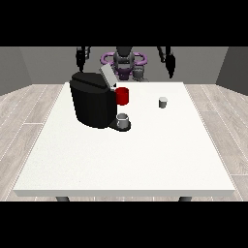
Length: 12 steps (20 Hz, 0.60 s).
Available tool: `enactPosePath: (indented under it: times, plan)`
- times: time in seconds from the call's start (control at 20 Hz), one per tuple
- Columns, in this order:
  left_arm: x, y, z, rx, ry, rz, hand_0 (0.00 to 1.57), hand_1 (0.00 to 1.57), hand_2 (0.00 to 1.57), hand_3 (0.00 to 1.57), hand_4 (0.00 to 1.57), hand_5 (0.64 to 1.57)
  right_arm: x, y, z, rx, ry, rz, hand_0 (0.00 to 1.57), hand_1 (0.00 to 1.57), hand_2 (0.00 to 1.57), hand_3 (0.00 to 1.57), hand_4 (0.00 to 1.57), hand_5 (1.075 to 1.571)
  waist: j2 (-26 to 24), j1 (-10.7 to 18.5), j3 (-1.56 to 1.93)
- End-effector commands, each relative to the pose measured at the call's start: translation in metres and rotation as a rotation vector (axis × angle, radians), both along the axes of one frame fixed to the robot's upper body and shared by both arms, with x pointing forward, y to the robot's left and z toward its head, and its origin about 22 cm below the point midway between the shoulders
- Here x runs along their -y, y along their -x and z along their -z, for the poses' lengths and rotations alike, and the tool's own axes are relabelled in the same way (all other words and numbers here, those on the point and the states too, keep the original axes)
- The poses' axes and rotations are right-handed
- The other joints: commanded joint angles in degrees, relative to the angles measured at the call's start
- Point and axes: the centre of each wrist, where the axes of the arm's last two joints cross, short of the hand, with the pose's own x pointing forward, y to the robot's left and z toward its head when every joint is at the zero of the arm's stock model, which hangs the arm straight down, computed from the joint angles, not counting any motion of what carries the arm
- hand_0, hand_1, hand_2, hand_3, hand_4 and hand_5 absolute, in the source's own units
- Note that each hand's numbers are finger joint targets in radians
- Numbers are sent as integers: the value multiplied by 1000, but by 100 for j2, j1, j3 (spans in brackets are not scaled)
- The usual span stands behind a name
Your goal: Insert the coffee pod into the coffee machine and close the lid
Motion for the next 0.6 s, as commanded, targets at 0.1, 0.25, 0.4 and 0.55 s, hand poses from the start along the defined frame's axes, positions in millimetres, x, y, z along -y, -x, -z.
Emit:
enactPosePath:
  times: [0.1,0.25,0.4,0.55]
  plan:
    - [5,5,1,61,45,69,0,0,0,0,311,1571,15,8,17,-65,37,33,0,0,0,0,128,1571,-103,34,176]
    - [-11,16,8,116,44,136,0,0,0,0,311,1571,20,11,18,-145,33,43,0,0,0,0,128,1571,-187,104,175]
    - [-44,11,-3,86,-118,137,0,0,0,0,213,1571,19,11,17,25,-25,224,0,0,0,0,95,1571,-128,-147,177]
    - [-53,-14,-34,85,-195,131,0,0,0,0,0,1571,10,-2,10,39,-40,208,0,0,0,0,145,1571,37,-163,178]
